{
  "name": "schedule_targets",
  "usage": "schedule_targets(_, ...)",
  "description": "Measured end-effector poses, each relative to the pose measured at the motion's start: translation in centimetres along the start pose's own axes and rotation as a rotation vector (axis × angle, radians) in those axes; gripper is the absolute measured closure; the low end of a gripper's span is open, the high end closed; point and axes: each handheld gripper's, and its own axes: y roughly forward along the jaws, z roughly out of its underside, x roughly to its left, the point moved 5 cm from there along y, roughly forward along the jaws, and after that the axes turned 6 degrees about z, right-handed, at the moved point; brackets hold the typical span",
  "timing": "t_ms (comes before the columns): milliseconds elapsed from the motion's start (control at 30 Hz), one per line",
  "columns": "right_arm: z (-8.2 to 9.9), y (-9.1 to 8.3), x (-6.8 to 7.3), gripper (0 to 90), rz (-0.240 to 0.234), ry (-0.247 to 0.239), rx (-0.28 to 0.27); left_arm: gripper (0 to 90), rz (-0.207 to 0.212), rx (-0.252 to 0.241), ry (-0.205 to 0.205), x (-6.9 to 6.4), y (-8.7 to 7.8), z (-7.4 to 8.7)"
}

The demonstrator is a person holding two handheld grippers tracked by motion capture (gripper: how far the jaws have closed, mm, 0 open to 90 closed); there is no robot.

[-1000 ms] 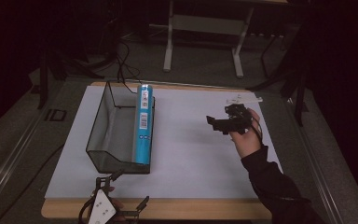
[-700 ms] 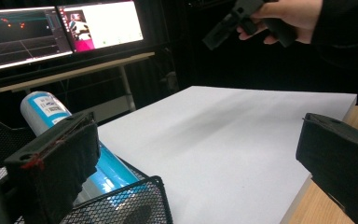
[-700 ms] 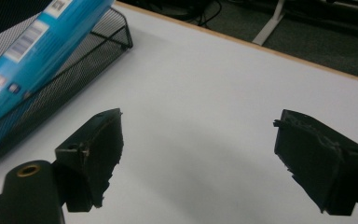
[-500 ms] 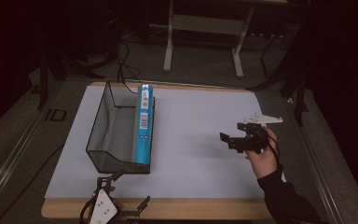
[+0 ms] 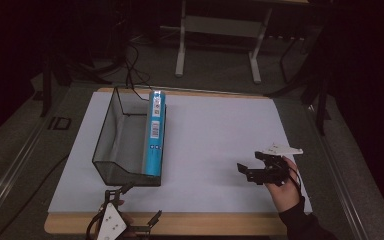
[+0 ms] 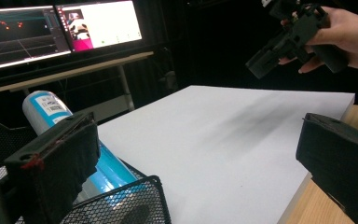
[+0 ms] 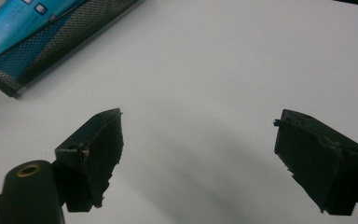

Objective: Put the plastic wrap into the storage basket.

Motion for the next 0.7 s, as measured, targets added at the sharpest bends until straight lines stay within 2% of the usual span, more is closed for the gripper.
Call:
schedule_targets(400,1.6,0.6,-0.2,15.1,0.03,-0.038,-0.022,0.1,0.003,0.003,0.009,-0.1,0.0,0.0)
schedule_targets(700,1.9,1.0,-0.7,15.1,0.025,-0.028,-0.013,0.1,0.0,0.01,0.011,0.0,0.1,0.1)
